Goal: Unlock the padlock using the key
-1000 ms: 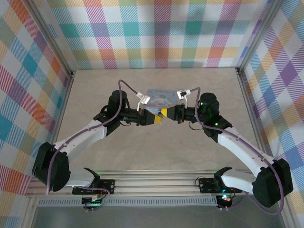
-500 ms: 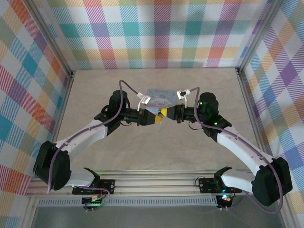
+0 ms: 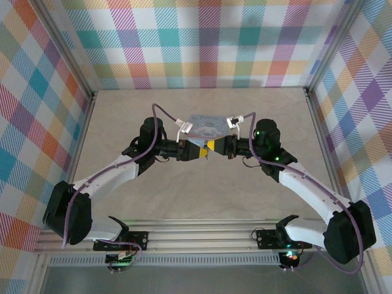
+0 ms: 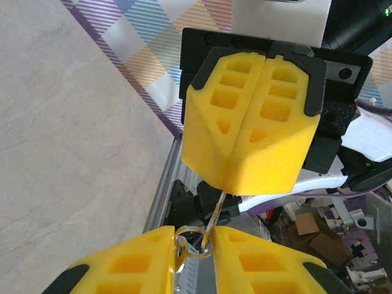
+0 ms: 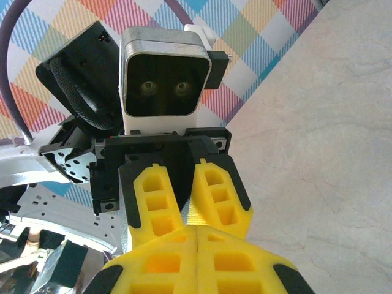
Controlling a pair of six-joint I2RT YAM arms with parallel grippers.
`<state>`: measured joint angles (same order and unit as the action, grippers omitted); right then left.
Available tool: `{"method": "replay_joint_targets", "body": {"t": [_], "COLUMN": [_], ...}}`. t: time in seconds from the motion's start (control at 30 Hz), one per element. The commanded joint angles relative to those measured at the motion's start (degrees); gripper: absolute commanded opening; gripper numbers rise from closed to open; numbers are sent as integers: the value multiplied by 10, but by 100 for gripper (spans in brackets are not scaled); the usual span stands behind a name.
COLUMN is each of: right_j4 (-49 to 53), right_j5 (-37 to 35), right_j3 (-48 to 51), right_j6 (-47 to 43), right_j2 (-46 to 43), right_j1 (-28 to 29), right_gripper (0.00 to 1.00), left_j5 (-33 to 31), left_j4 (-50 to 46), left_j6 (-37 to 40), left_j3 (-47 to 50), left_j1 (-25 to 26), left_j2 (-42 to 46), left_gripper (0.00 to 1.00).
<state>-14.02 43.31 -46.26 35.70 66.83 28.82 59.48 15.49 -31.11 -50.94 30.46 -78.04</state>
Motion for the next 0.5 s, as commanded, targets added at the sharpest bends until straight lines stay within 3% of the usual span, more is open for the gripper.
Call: {"method": "replay_joint_targets", "body": {"t": [0.0, 0.1, 0.47], "right_j4": [-11, -13, -25], "right_j5": [22, 25, 33], "right_j3": [-3, -3, -2], "right_j6": [-5, -5, 1], "right_j2": [2, 5, 21], "right_j1": [0, 1, 1], "right_gripper": [0, 0, 0], "left_j5": [7, 12, 9], "left_j4": [37, 41, 40], "left_j6": [-11, -16, -16], "left_j3": [5, 5, 13], "left_j1": [-8, -7, -6], "left_j2": [8, 7, 21], "left_gripper": [21, 17, 14]}}
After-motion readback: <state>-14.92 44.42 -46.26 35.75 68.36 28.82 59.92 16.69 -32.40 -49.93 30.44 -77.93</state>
